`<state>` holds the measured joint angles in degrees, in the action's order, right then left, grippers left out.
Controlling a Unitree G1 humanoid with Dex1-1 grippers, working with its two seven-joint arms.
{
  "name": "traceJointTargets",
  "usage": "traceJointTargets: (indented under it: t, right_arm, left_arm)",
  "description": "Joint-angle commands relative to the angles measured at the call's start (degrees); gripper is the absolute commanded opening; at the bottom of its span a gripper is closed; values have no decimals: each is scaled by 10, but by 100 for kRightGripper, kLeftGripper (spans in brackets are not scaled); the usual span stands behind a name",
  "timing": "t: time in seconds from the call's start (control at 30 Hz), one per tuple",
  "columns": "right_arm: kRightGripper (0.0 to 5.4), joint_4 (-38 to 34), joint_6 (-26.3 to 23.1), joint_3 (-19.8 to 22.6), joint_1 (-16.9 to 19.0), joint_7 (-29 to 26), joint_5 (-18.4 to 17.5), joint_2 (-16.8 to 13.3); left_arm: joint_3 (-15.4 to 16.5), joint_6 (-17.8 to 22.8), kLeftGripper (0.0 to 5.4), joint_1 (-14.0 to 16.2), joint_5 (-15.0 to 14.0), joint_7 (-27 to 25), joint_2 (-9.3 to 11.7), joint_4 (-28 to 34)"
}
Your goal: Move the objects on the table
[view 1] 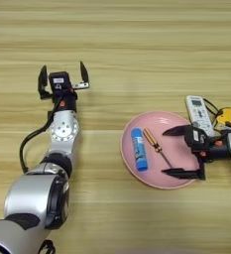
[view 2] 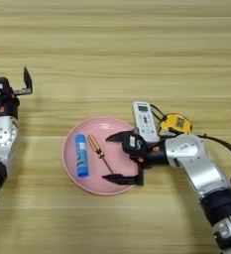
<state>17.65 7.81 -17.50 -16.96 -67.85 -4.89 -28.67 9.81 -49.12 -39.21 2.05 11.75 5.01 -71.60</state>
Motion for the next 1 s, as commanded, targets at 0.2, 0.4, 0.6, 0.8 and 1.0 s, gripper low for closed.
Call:
traceJointTargets:
  t: [0.2, 0.4, 0.6, 0.8, 1.0]
  right_arm:
    - [536, -11, -28, -10, -10, 14, 9, 12]
    - [536, 21, -44, -16, -19, 41, 30, 26]
    - [476, 55, -65, -16, -36, 67, 40, 38]
    - [420, 77, -56, -20, -42, 79, 47, 42]
    - [353, 79, -50, -22, -43, 81, 47, 41]
  left_arm:
    - [-4, 8, 540, -4, 3, -12, -6, -2]
    - [-4, 6, 540, -3, 3, -14, -8, 0]
    - [-4, 4, 540, -3, 4, -14, -8, 0]
    - [-4, 4, 540, -3, 4, -14, -8, 0]
    - [-4, 4, 540, -2, 4, -15, -8, 0]
